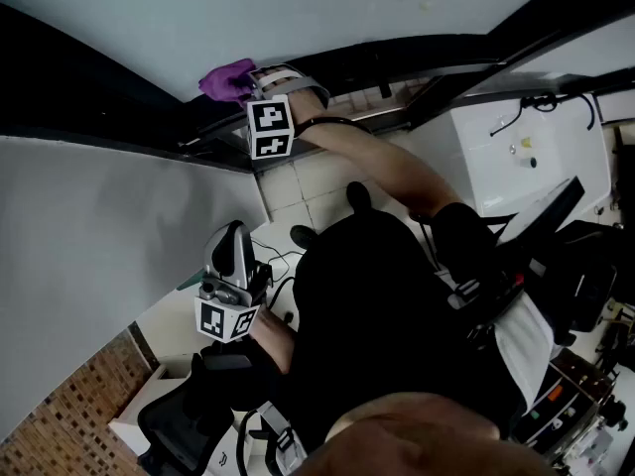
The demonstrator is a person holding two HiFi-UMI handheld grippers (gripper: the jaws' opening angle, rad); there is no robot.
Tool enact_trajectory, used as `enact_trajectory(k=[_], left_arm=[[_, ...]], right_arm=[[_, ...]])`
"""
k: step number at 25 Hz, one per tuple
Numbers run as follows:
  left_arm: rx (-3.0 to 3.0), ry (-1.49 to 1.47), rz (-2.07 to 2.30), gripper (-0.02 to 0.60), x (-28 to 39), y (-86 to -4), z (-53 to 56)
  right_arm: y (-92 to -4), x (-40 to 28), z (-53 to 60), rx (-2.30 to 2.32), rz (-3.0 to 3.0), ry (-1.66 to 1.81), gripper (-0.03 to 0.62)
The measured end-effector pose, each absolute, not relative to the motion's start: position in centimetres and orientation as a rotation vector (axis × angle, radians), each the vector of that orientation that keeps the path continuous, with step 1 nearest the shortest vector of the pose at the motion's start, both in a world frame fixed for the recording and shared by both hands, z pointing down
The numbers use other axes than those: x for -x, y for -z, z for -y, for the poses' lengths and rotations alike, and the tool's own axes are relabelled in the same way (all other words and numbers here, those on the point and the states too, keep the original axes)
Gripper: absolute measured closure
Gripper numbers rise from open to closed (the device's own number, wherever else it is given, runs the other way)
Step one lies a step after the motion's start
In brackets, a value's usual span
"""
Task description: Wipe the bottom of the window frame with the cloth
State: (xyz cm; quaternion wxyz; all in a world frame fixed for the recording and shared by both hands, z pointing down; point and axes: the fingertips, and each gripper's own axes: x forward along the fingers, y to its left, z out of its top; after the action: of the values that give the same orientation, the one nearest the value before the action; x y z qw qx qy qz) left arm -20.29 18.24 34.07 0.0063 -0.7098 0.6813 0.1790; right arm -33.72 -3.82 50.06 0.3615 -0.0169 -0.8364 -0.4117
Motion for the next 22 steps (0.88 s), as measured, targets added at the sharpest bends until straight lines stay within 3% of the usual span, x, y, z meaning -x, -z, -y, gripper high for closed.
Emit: enact_trajectory(k=[9,13,18,22], left_arm=[[2.360,-0.531,-2.005,0.578,16.4,-33.5,-13.4],[2.310,-0.536,-2.049,0.578,16.5,-33.6,-14.3],[2.220,-0.580,-2.146,0.578,18.5,-34.7,-17.8],[2.126,-0.588,-2.188,0.578,20.3,-34.1,-20.6]], right_arm=[[-50.5,21.8,15.6,-0.136,1.540,1.321,0.537],[-50.1,21.6,12.7,0.047,1.666,1.129,0.528],[-43.8,31.5,0.8,0.338,2.351,0.702,0.528],[-47.4,41.6,-3.5,0.330,2.343,0.819,0.528]])
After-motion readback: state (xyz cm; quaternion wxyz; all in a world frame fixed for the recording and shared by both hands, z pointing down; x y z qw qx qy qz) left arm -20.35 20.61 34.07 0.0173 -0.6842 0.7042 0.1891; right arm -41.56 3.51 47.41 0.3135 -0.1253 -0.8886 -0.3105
